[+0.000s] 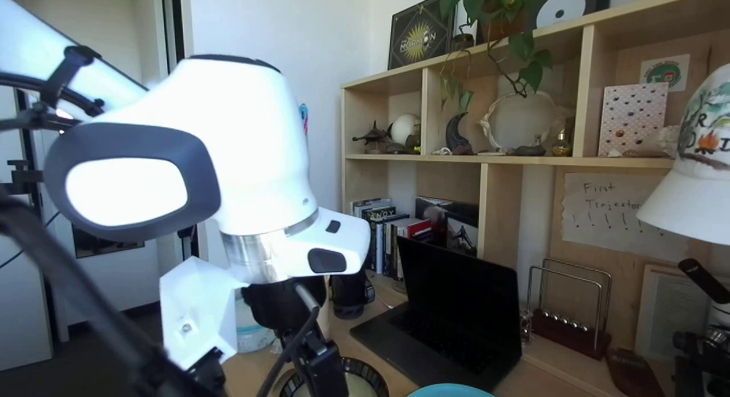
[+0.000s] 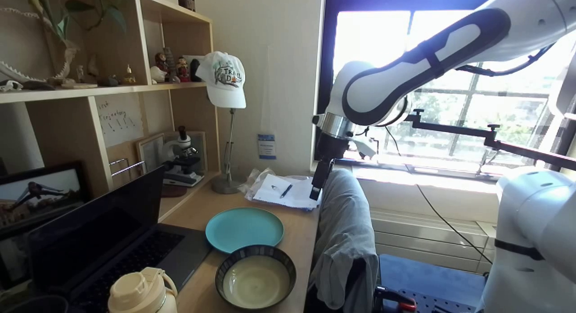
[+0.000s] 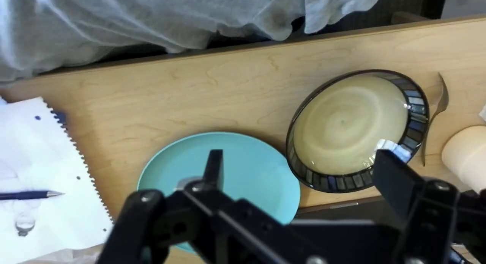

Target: Move the blue plate to the right of the laptop

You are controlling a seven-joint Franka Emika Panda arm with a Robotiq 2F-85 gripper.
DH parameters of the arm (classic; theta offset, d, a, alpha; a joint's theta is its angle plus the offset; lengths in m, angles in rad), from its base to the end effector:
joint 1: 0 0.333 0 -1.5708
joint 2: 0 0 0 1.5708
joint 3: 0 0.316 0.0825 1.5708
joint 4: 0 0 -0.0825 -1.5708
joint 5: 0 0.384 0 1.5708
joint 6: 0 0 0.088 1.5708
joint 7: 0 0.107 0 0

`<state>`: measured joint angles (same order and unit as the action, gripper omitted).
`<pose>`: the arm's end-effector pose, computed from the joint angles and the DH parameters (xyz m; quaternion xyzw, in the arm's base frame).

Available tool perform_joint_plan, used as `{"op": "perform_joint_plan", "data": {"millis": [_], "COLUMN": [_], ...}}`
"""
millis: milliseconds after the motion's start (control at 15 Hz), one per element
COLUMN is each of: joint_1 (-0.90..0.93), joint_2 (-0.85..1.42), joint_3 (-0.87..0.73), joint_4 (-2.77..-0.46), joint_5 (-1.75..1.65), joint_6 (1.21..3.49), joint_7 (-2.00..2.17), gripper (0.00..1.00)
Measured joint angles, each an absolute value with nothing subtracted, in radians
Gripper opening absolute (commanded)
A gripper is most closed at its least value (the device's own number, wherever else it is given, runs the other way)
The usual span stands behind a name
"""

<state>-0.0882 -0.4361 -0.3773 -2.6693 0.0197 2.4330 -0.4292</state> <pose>0.3632 -0.1767 0.3841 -0.9926 0.0155 -0.1130 0.0413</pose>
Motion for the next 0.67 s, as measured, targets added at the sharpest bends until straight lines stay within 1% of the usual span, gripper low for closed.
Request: {"op": "perform_joint_plan", "data": {"millis": [267,667], "joint_1": [-0.068,-0.066], "joint_2": [-0.284,-0.071], "joint_3": [-0.391,-0.379], "joint_4": [-2.559,-2.406], "joint_5": [0.105,0.398], "joint_6": [2.478,2.480], "joint_7": [-0.507,-0.596], "gripper": [1.00,1.00]}}
